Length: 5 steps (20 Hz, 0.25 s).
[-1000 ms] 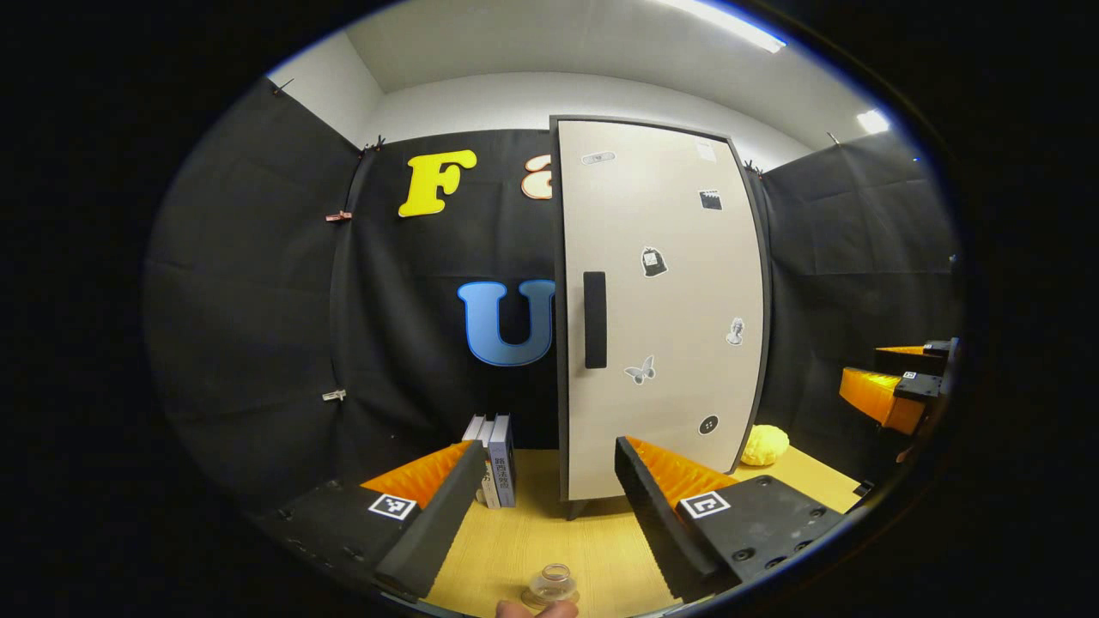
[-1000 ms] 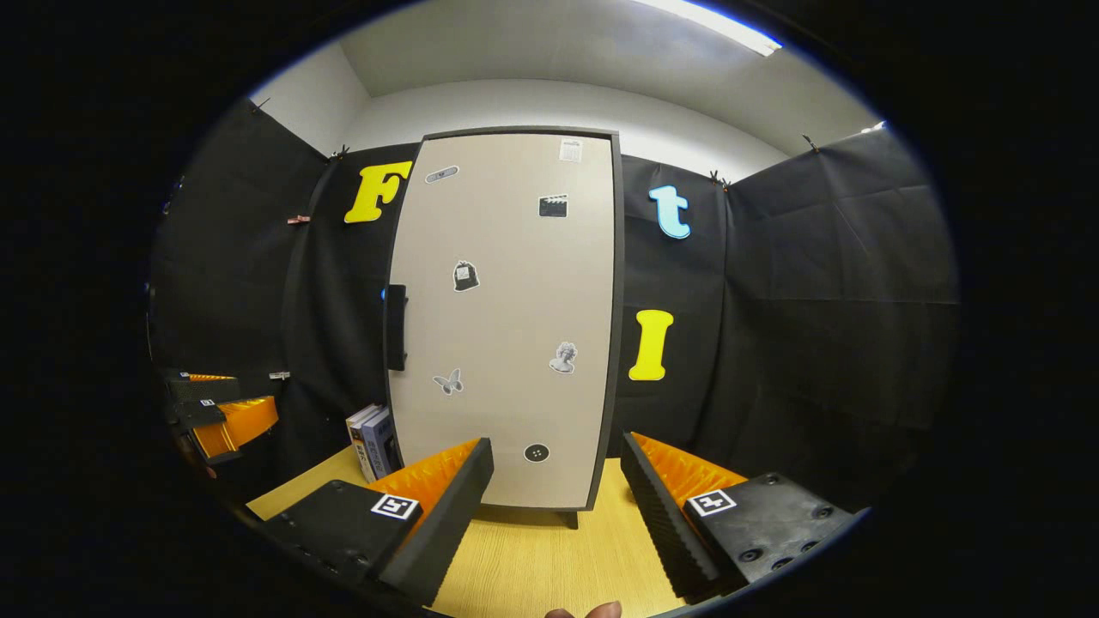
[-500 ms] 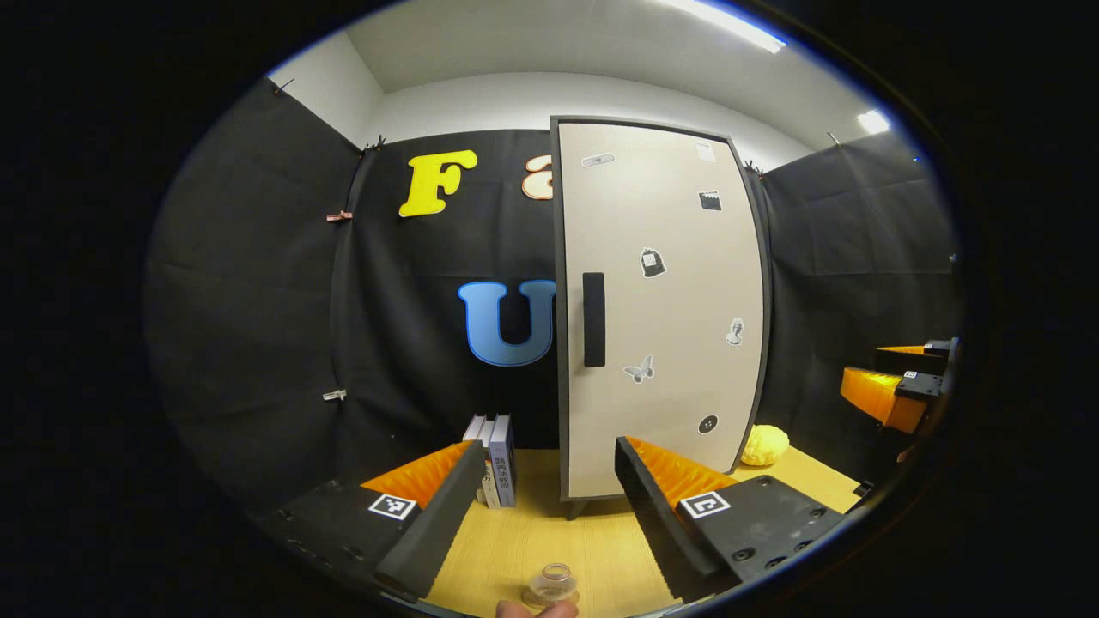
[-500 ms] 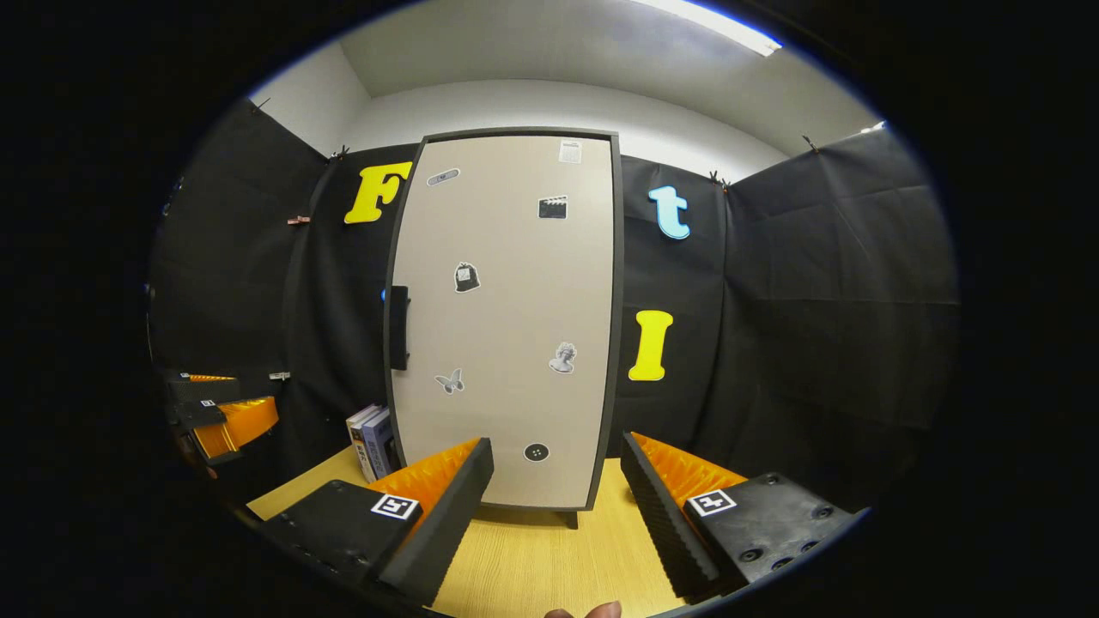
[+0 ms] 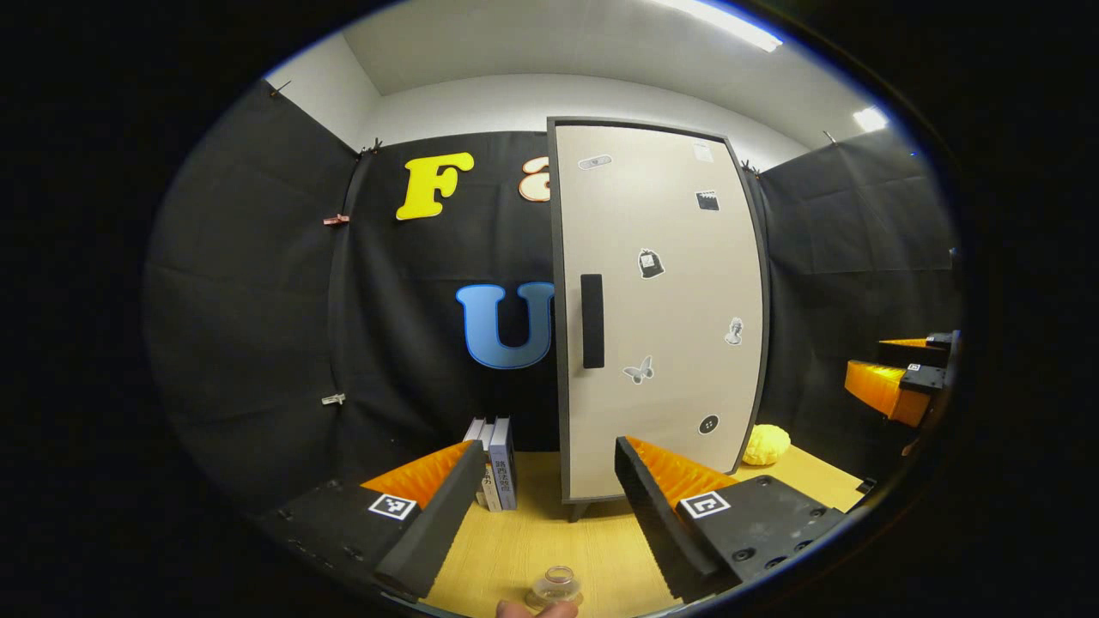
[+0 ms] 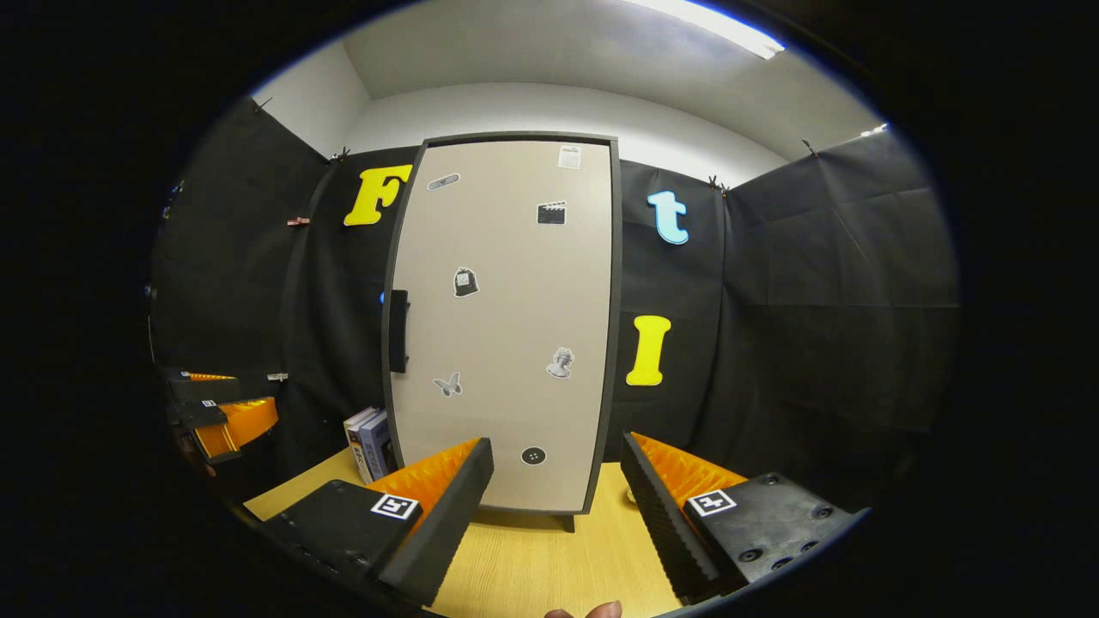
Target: Open the cabinet door with the right hand, grasp the bottle in the cabinet with the left hand and place it on the coaster, then close the cabinet door with the right hand.
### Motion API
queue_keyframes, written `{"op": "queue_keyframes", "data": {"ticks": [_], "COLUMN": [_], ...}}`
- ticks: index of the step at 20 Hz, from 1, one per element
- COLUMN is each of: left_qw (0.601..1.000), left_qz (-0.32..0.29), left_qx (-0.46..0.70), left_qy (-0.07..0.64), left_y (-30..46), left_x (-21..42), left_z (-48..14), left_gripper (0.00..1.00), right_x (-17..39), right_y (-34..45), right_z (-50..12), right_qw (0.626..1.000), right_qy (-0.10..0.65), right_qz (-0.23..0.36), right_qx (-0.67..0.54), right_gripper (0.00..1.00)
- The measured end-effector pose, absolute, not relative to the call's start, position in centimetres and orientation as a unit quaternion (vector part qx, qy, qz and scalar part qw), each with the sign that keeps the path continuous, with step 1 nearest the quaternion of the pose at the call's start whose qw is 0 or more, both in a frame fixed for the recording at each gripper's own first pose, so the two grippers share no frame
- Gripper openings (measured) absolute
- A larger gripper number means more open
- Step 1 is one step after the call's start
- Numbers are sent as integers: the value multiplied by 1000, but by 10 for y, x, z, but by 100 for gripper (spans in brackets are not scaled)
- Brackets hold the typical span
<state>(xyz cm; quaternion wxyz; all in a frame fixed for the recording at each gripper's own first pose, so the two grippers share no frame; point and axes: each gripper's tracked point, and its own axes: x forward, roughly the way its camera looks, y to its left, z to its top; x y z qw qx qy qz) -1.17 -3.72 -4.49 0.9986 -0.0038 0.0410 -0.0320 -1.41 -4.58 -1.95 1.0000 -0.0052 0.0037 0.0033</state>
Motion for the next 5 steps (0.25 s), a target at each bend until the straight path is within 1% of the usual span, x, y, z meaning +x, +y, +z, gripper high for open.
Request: {"op": "queue_keyframes", "data": {"ticks": [4, 5], "left_qw": [999, 999], "left_qz": [-27, -26], "left_qx": [-4, -3], "left_qy": [35, 33], "left_y": [-38, -41], "left_x": [-7, -3], "left_z": [-43, -43], "left_gripper": [96, 96], "right_x": [-9, -12], "right_y": [-50, -58], "right_z": [-25, -18], "right_qw": [1000, 1000], "right_qy": [4, 1], "right_qz": [1, 1], "right_qx": [-3, 0], "right_gripper": [98, 98]}}
